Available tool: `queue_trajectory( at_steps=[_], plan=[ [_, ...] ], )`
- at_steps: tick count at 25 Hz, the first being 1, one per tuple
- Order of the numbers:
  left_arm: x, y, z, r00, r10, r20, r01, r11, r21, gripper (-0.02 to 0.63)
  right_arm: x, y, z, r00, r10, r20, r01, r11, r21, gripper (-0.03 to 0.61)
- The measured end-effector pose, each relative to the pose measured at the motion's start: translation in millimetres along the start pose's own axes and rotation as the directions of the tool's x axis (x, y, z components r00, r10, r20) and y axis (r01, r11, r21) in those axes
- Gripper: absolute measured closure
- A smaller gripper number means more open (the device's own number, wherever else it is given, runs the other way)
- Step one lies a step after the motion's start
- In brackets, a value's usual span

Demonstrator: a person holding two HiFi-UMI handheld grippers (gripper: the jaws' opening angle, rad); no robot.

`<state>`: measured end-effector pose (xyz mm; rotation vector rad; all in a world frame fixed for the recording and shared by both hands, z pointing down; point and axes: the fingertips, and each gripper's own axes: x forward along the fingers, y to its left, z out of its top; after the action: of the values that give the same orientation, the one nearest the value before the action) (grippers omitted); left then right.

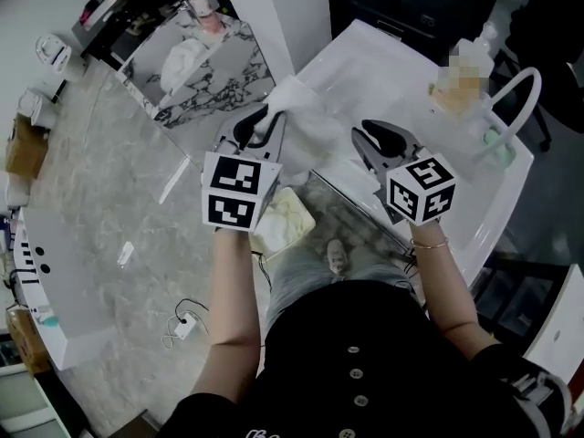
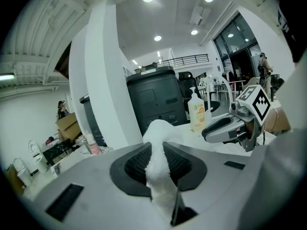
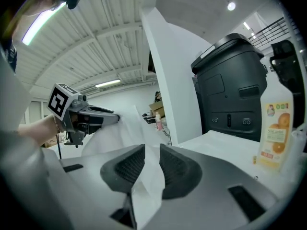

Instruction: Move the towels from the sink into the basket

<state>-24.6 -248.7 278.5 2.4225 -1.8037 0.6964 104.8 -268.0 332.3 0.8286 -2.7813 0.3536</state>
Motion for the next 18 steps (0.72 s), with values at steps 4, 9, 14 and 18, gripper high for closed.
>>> queue_trajectory(
  at_steps=[4, 9, 14, 18],
  plan=[
    [-27.6, 25.4, 4.9, 0.998, 0.046, 0.038, -0.045, 0.999, -0.013, 0.541, 12.0, 16.6, 16.9, 0.999, 0.024, 0.025, -0.024, 0.999, -0.023, 0.486],
    [-66.2, 54.0, 10.6, 0.99, 0.098, 0.1, -0.095, 0.995, -0.042, 0.541, 25.0, 48.4, 31.4, 0.998, 0.047, 0.047, -0.045, 0.998, -0.045, 0.486],
    [-106.6, 75.6, 15.8, 0.981, 0.123, 0.152, -0.12, 0.992, -0.026, 0.541, 32.2, 86.3, 38.3, 0.997, 0.058, 0.059, -0.054, 0.997, -0.06, 0.486],
    [-138.7, 92.2, 16.7, 0.972, 0.141, 0.19, -0.136, 0.99, -0.04, 0.541, 36.5, 117.4, 37.8, 0.996, 0.07, 0.058, -0.066, 0.995, -0.074, 0.486]
  ],
)
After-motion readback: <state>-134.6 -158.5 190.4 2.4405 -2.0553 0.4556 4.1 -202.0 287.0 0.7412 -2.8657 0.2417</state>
